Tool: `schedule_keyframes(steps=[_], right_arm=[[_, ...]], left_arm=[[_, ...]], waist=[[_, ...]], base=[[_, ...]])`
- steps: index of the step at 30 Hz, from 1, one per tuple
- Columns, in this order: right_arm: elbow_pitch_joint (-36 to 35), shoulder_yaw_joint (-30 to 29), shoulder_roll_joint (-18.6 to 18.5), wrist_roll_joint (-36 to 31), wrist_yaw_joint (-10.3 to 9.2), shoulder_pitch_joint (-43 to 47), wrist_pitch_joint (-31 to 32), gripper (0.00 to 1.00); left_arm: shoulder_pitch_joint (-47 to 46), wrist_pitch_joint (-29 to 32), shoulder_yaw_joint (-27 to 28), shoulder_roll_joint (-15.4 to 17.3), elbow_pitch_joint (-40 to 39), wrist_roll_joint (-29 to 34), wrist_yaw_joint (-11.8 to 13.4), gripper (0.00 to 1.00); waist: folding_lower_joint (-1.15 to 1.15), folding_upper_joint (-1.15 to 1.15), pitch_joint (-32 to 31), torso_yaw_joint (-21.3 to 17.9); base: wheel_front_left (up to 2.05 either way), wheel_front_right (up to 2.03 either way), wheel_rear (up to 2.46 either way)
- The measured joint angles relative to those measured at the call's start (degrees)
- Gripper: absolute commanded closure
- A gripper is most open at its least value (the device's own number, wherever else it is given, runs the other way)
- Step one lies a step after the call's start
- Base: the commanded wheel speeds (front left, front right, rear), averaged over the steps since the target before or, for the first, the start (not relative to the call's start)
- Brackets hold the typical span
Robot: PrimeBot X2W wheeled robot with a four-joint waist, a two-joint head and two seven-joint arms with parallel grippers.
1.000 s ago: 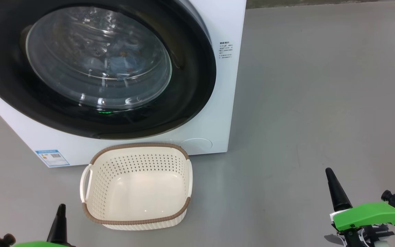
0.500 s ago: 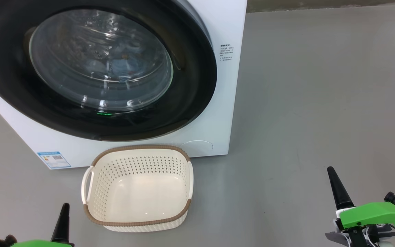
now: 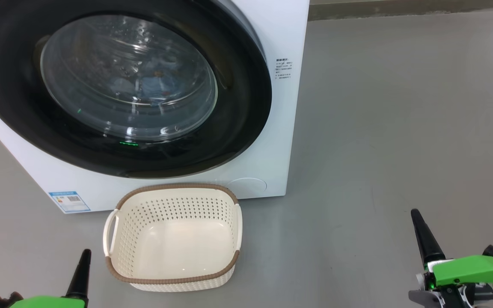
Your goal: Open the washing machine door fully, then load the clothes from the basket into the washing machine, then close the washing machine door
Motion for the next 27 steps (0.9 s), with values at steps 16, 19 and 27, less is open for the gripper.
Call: schedule_keyframes(steps=[16, 19, 27], right_arm=[[-1.16, -1.66, 0.4, 7.98, -0.05, 0.72, 2.59, 1.0], [-1.41, -1.86, 0.55, 9.87, -0.05, 0.74, 3.04, 1.0], [-2.15, -2.76, 1.02, 13.91, -0.05, 1.77, 4.14, 1.0]], left_arm=[[-0.43, 2.64, 0.26, -0.78, 0.0, -9.09, 0.0, 1.0], [-0.52, 3.18, 0.32, -0.82, 0.0, -10.36, 0.0, 1.0], [-1.21, 4.42, 0.49, -1.22, -0.01, -15.16, 0.0, 1.0]], waist=[[0.0, 0.0, -0.75, 0.21], [0.0, 0.0, -0.89, 0.25], [0.0, 0.0, -1.26, 0.35]], base=[[0.0, 0.0, 0.0], [0.0, 0.0, 0.0], [0.0, 0.0, 0.0]])
